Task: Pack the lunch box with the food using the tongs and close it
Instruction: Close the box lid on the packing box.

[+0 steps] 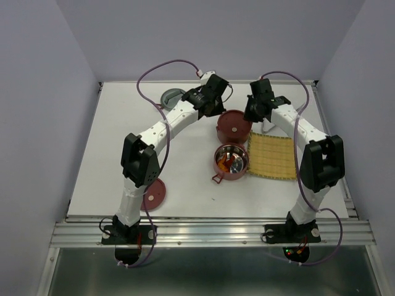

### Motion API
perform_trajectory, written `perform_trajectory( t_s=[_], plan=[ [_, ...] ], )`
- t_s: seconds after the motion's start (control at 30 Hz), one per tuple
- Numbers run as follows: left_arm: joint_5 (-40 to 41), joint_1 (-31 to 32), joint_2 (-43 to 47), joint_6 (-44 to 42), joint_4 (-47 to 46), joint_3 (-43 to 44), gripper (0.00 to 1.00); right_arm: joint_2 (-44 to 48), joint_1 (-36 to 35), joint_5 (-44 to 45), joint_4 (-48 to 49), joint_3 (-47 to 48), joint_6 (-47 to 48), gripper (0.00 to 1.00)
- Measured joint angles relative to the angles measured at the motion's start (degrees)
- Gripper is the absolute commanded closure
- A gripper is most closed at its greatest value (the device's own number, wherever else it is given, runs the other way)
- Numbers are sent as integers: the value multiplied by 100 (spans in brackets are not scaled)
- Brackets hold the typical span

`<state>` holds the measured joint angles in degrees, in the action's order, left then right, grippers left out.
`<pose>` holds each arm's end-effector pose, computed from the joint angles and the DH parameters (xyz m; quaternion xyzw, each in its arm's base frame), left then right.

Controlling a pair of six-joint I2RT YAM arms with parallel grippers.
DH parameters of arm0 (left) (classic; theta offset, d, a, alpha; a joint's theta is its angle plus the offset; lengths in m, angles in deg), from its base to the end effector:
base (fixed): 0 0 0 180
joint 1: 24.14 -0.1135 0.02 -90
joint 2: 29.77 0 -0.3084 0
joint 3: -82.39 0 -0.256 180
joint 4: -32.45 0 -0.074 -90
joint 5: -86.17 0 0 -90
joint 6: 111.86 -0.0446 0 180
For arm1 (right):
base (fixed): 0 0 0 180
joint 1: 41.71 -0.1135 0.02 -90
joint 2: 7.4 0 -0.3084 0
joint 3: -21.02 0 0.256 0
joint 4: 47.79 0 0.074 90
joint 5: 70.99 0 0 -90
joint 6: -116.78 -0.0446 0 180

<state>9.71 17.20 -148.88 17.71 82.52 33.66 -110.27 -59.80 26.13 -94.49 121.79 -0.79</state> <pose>0.3920 -0.3309 0.3648 -0.0380 0.8929 -0.2023 0.4005 0.4033 0.1259 0.3158 0.0990 0.9293 0.0827 0.3462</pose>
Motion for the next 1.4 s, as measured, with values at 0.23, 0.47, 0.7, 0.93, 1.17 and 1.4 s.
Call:
perform_trajectory(
  t_s=[0.23, 0.47, 0.7, 0.93, 1.17, 1.4],
  plan=[
    [-503, -20, -369, -186, -400, -179, 100, -450, 0, 52, 79, 42, 42, 99],
    [-717, -17, -660, -310, -601, -448, 100, -400, 0, 83, 72, -4, 15, 99],
    [-704, -22, -566, -437, -629, -579, 100, -133, 0, 81, 0, -4, 11, 99],
    [-863, -50, -13, -511, -767, -1174, 100, 221, -24, 55, 11, -4, -50, 99],
    [-1252, -92, 199, -549, -1132, -1591, 100, 245, -111, -46, 63, -306, -127, 99],
    [-1659, -94, 197, -627, -1274, -1700, 100, 85, -116, -116, 146, -667, -201, 99]
  ],
)
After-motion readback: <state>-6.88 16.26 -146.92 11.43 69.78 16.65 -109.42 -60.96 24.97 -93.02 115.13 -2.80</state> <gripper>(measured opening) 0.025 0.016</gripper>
